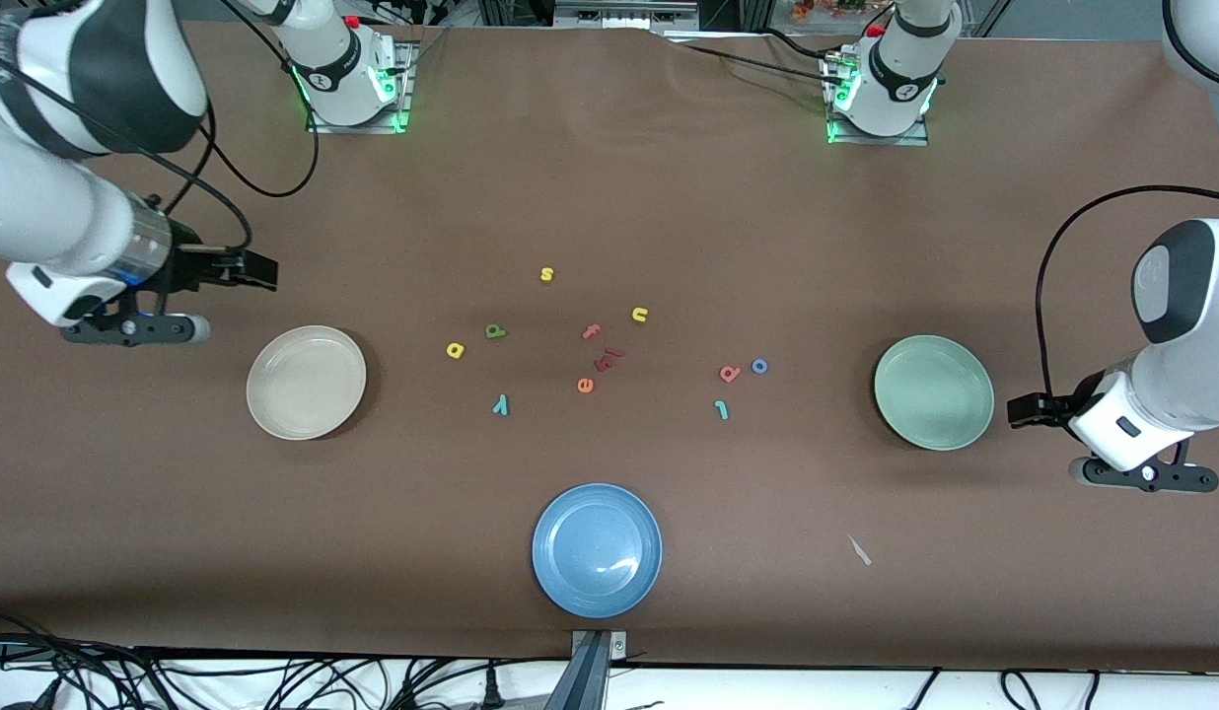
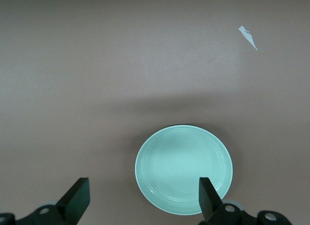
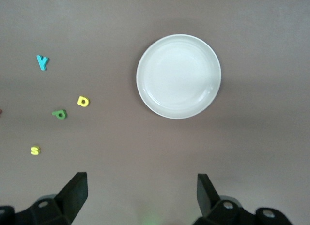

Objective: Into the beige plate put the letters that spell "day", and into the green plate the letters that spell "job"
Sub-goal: 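Move the right gripper toward the letters beside the cream plate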

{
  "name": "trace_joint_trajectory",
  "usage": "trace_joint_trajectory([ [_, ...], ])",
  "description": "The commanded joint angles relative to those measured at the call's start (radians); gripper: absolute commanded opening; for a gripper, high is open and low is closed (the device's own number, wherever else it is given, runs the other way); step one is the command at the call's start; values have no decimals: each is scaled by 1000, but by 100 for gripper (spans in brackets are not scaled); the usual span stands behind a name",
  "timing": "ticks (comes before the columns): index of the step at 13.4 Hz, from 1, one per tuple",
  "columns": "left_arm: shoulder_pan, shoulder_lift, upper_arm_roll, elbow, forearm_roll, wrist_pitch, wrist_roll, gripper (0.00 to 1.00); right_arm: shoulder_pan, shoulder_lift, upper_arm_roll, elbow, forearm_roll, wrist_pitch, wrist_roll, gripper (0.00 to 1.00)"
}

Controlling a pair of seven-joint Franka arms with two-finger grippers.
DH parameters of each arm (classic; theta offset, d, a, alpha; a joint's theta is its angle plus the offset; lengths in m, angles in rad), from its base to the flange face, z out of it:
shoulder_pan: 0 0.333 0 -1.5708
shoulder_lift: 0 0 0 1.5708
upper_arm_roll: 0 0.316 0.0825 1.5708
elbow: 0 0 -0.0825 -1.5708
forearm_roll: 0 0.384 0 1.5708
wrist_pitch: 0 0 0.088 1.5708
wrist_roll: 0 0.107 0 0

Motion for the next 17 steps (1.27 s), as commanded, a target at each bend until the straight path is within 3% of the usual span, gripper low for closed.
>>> trace_joint_trajectory([
  [1,-2,-4,2,-7,21,9,13,99,26,-12,-2,-48,23,48,74,100],
  [3,-3,-4,2,-7,21,8,13,99,31,-20,-2,-94,106,100,94,100],
  [10,-2,-4,2,-7,21,9,13,99,83,-14,43,-209,103,245,209,100],
  [17,-19,20,-6,-19,3,8,-77,100,164,20,43,-313,102,403,306,100],
])
